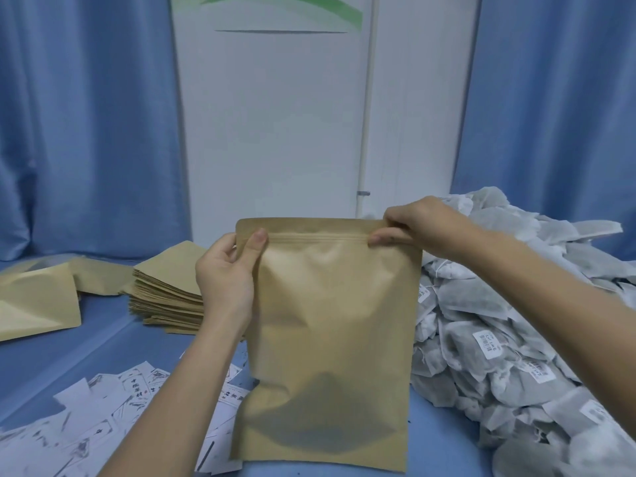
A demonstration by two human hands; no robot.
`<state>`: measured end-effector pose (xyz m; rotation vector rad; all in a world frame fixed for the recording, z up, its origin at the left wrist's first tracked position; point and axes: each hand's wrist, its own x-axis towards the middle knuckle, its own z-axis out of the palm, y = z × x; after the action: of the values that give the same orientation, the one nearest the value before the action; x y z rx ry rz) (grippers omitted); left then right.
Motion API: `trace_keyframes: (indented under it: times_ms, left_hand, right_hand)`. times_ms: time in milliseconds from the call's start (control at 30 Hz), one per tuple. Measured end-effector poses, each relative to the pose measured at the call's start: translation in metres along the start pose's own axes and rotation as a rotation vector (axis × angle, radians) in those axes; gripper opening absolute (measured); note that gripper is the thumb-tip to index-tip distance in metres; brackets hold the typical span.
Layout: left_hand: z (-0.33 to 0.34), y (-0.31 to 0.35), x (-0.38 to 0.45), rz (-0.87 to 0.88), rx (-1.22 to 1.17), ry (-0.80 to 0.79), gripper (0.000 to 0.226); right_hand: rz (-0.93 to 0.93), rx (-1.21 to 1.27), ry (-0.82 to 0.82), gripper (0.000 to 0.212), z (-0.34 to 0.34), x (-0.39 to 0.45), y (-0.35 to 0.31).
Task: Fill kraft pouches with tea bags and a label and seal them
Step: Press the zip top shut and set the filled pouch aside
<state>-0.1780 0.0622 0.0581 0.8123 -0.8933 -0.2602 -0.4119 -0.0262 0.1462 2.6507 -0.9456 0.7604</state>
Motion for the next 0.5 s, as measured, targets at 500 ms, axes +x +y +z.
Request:
trace_keyframes:
  times_ms: [500]
  left_hand:
    - [-0.034, -0.038, -0.011, -0.337, -0.019, -0.277, 0.045]
  right_hand:
    - [0.475, 1.204, 0.090, 0.037, 0.117, -0.061, -0.001]
